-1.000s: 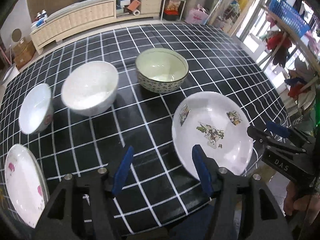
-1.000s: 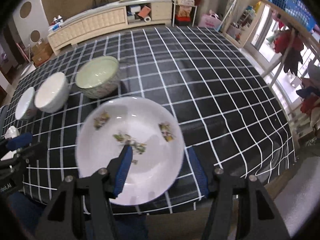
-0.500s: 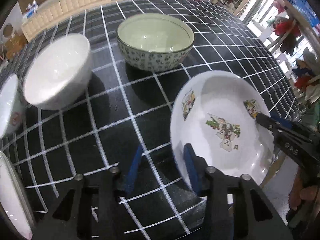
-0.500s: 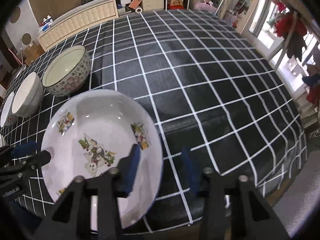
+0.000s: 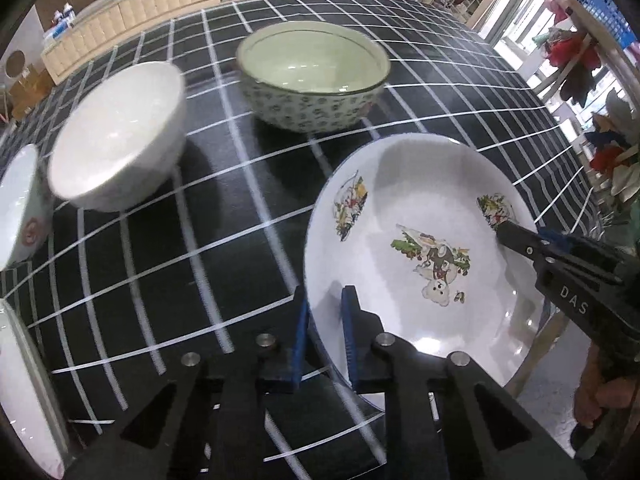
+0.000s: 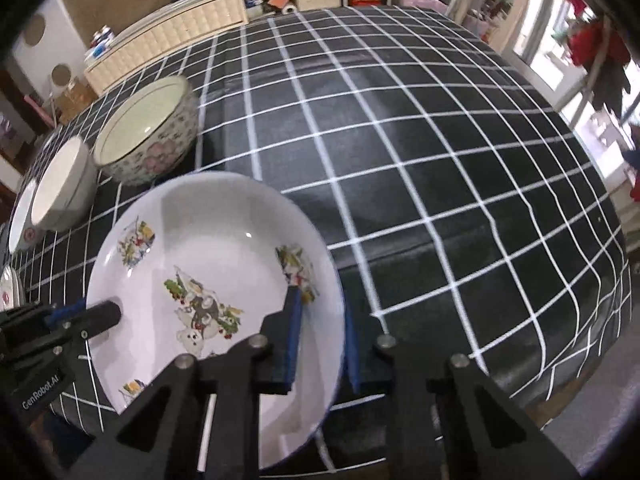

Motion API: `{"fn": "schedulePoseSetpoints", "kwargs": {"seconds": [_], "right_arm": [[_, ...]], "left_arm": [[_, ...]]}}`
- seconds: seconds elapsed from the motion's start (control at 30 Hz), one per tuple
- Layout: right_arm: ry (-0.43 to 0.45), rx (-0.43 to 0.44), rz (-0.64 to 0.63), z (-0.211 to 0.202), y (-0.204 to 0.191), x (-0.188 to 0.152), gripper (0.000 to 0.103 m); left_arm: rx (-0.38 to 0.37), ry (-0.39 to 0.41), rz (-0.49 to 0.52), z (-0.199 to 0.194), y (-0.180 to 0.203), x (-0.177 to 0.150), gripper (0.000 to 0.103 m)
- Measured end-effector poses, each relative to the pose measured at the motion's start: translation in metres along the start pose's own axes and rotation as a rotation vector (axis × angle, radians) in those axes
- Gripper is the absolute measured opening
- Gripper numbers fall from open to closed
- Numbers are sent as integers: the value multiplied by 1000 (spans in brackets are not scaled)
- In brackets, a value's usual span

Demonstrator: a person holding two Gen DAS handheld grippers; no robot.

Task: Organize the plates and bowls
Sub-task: 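Lift the cartoon-print plate and carry it over the pink-flowered plate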

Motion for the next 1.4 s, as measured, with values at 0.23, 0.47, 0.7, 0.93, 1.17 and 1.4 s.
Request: {"fn": "schedulePoseSetpoints", "kwargs": {"seconds": [0.23,0.47,0.7,0.93,1.17,1.4], "right_arm": [[-8,38,-102,0,-54,2,24],[-22,79,-197,0,-112,0,23],[-28,105,-265,0,-162,2,24],[-36,114,-269,1,-188,5,24],[-35,111,-247,5,-188,10,24],[-25,138,-247,6,-191,8,25]], "left_arm": [[35,-3,-69,-15,-53,-15,15],[72,0,-154,-33,-113,-34,15],[87,9,-217,-49,-167,-53,15],[71,-3,-251,-52,-188,-57,15],[68,9,-244,-55,-193,-53,15],[67,15,-251,-51,-189,-49,15]]}}
Point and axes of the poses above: each gripper's, at about its wrist camera, not at the fingertips, and z roughly the way its jaws point, y to its right, x to its top, the point moved 9 cm from there along z, roughly the way its jaws point, and after that the axes turned 11 degrees about -z, right-handed, at the moved point
